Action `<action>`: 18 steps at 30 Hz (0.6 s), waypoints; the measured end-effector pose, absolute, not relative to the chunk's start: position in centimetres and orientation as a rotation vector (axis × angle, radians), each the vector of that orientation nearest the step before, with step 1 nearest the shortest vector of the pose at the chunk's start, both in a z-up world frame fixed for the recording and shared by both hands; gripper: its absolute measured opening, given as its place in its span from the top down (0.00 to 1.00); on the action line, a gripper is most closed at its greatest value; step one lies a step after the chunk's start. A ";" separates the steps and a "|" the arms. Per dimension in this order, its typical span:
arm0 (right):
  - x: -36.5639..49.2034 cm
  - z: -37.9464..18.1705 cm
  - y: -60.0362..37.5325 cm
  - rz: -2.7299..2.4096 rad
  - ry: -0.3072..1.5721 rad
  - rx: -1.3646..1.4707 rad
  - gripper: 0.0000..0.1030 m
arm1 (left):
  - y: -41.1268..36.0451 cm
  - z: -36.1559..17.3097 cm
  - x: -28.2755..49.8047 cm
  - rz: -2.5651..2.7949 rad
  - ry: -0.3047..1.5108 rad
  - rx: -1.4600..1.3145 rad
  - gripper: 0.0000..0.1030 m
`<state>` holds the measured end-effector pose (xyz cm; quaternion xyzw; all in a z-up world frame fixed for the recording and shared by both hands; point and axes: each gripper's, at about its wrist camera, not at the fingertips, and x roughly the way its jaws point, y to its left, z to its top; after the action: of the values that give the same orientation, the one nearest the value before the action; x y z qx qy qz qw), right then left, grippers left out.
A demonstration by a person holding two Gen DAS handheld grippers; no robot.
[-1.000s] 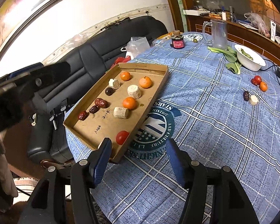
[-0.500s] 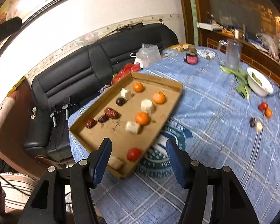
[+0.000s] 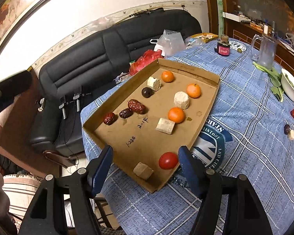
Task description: Organize fruits
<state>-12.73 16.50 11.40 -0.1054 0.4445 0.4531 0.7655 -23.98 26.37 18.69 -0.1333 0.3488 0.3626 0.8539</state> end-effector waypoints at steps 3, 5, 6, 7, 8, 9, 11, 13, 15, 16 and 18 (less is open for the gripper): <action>-12.9 10.9 16.8 0.978 0.978 -0.248 0.29 | 26.5 16.1 -22.5 0.764 0.840 -0.269 0.00; -12.9 10.6 16.8 0.969 0.992 -0.257 0.29 | 26.8 14.7 -21.8 0.744 0.888 -0.299 0.00; -13.0 10.6 16.8 0.965 0.990 -0.263 0.29 | 27.0 14.1 -21.4 0.734 0.907 -0.313 0.00; -13.1 10.6 16.6 0.959 0.982 -0.274 0.29 | 27.1 13.5 -21.0 0.723 0.927 -0.325 0.00; -13.1 10.6 16.5 0.954 0.976 -0.280 0.28 | 27.2 13.1 -20.7 0.716 0.943 -0.335 0.00; -13.1 10.5 16.3 0.942 0.970 -0.287 0.28 | 27.4 12.7 -20.4 0.709 0.957 -0.347 0.00; -12.9 10.3 16.0 0.927 0.975 -0.285 0.28 | 27.7 11.8 -19.5 0.689 0.986 -0.375 0.00; -12.5 10.0 15.6 0.905 0.988 -0.281 0.28 | 27.8 11.3 -19.0 0.677 1.005 -0.381 0.00; -12.3 9.8 15.5 0.891 0.998 -0.277 0.28 | 27.6 11.0 -18.5 0.669 1.011 -0.371 0.00; -12.2 9.7 15.5 0.884 1.003 -0.275 0.28 | 27.6 10.8 -18.2 0.664 1.015 -0.364 0.00; -12.0 9.5 15.6 0.876 1.006 -0.275 0.28 | 27.8 10.8 -18.0 0.651 1.021 -0.359 0.00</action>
<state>-11.98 15.57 9.50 -0.1269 0.4649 0.4051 0.7769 -18.00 27.80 10.82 -0.1677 0.4774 0.3042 0.8071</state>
